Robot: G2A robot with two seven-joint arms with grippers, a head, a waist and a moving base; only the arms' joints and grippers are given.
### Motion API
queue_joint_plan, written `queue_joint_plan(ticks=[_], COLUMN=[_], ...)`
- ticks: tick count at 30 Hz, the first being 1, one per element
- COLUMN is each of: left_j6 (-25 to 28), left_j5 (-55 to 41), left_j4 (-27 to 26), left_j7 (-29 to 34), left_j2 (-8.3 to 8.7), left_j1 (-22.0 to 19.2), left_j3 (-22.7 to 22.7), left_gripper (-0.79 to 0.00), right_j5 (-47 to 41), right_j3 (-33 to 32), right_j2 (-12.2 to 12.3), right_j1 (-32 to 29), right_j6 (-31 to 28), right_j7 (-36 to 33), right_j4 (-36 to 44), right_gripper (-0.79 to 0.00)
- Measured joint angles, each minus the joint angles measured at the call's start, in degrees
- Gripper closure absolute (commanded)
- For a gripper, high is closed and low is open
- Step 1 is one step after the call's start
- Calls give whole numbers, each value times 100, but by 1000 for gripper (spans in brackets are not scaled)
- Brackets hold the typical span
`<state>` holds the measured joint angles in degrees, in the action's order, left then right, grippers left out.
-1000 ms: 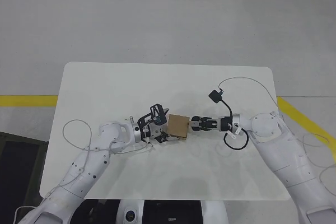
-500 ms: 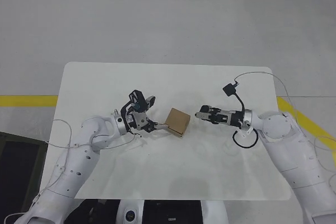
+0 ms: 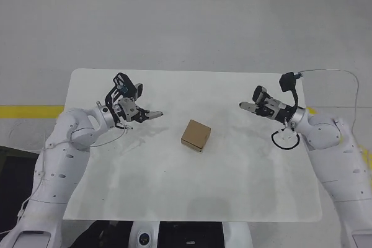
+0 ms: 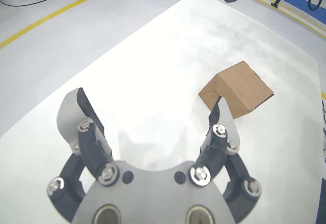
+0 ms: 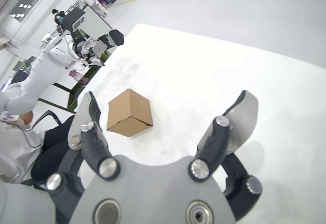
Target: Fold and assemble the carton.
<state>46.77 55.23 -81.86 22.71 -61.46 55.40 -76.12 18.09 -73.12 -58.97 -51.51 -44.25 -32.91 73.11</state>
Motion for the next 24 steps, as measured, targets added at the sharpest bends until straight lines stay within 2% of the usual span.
queue_joint_plan(ticks=[8,13,19,24], left_j6=[270,263,367,358], left_j5=[-235,-507,-567,-591], left_j4=[573,835,922,932], left_j7=[493,657,806,806], left_j2=[28,40,60,62], left_j1=[-695,-1068,-1341,-1359], left_j3=[80,91,180,189], left_gripper=[-785,-785,-785,-784], right_j5=[1542,2114,2672,2779], right_j3=[-274,-327,-398,-425], right_j2=[45,52,75,85], right_j1=[356,517,664,684], right_j6=[-83,39,-23,-38], right_j7=[904,1302,1707,1785], right_j4=[-16,-103,-73,-61], right_gripper=[-785,-785,-785,-785])
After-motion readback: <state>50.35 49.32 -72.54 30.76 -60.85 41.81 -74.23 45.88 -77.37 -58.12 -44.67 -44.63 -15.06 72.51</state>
